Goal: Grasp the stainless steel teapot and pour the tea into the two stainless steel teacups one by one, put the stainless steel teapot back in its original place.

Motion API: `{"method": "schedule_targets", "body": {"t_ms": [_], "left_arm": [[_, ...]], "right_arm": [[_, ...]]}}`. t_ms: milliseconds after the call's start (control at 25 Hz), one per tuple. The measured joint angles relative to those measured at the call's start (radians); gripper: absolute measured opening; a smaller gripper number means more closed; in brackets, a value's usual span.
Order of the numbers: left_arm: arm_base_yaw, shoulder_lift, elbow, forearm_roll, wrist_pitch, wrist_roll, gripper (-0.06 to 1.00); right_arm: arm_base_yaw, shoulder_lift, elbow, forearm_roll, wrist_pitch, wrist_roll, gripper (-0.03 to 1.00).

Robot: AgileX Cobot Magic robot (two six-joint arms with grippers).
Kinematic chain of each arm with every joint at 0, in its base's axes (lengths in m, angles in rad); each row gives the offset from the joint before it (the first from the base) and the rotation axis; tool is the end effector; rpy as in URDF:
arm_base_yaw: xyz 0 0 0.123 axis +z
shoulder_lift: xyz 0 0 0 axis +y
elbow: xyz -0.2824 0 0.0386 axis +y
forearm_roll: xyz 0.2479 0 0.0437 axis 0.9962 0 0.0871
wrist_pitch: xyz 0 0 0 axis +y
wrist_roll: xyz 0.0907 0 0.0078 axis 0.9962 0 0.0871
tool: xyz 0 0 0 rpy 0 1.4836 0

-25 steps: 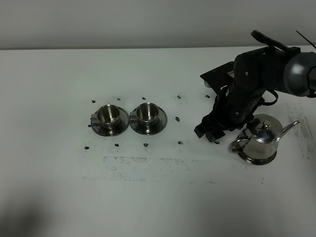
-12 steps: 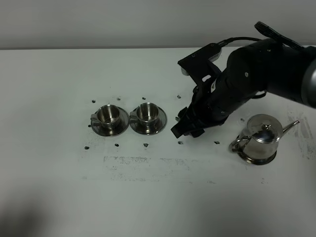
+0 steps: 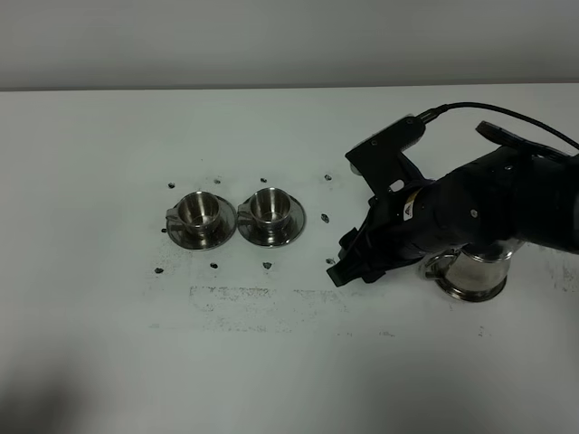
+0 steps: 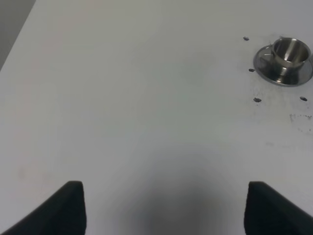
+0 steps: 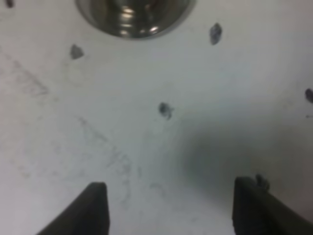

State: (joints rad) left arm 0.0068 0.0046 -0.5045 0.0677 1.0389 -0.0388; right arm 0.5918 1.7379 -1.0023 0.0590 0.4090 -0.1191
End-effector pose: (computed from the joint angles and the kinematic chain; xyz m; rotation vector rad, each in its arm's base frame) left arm -0.0039 0.0053 0.2804 -0.0483 2.0207 0.0605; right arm 0.2833 0.1930 0.1818 -0.8602 2.4995 0.2108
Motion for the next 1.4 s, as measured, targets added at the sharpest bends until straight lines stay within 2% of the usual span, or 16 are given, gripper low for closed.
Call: {"method": "schedule_targets", "body": {"t_ms": [320,600,840,1400], "left_arm": [[0.000,0.000,0.000,0.000,0.000,0.000,0.65],[0.000,0.000,0.000,0.000,0.000,0.000,0.65],[0.000,0.000,0.000,0.000,0.000,0.001,0.65],[0.000,0.000,0.000,0.000,0.000,0.001,0.65]], "right_arm": [[-0.024,0.063,0.000,-0.133,-0.005,0.102,0.55],[-0.038,0.065,0.000,-0.273,0.059,0.198,0.55],[-0.040,0.065,0.000,-0.287,0.105,0.205,0.55],[-0.040,0.065,0.000,-0.283,0.282,0.205,0.55]]}}
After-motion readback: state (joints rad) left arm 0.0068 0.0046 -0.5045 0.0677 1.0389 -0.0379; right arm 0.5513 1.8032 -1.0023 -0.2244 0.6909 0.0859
